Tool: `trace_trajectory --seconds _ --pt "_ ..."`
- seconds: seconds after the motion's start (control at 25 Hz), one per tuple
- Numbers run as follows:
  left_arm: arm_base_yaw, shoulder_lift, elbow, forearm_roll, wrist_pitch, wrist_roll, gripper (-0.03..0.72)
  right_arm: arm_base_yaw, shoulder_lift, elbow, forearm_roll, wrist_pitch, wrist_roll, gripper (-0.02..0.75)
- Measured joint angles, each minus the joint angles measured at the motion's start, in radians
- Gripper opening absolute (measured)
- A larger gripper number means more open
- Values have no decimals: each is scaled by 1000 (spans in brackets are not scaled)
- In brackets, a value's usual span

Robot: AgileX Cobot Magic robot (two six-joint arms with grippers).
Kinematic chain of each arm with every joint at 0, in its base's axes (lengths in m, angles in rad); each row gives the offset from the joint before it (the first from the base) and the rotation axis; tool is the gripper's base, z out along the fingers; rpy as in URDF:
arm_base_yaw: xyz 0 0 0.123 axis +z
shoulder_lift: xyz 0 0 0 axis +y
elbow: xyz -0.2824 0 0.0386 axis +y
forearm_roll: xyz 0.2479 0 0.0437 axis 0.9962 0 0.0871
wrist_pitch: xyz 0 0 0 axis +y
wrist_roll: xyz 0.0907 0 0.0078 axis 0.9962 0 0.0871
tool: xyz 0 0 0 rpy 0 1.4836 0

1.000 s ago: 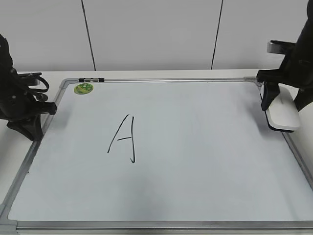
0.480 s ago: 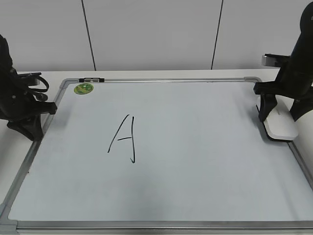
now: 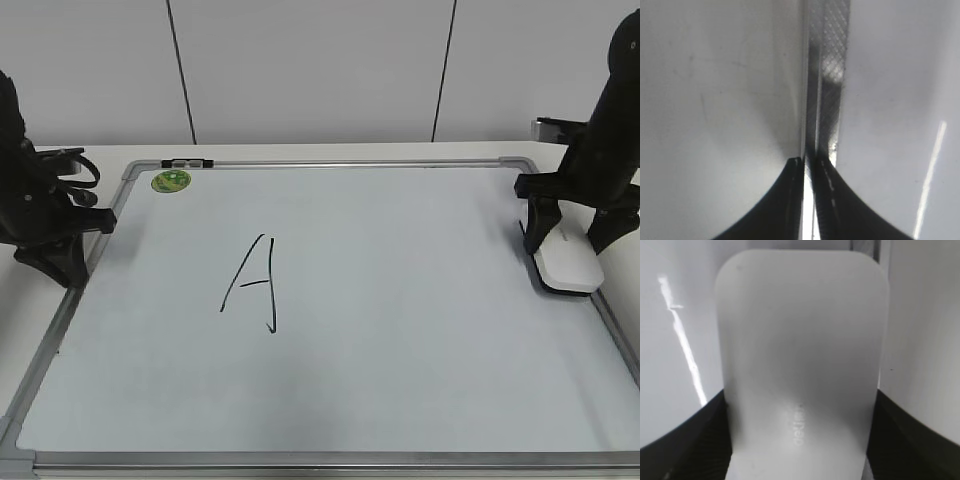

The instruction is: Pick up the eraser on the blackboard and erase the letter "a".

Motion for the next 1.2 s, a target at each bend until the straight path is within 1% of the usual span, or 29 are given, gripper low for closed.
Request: trace_trajectory --seconds 0.28,1.08,1.2 --pt "0 0 0 -3 0 0 55 -1 0 0 29 0 0 525" --pt "0 0 0 -6 0 0 55 -3 30 0 10 0 -8 525" --pt "0 0 0 -6 0 0 55 -3 30 0 4 0 -10 545"
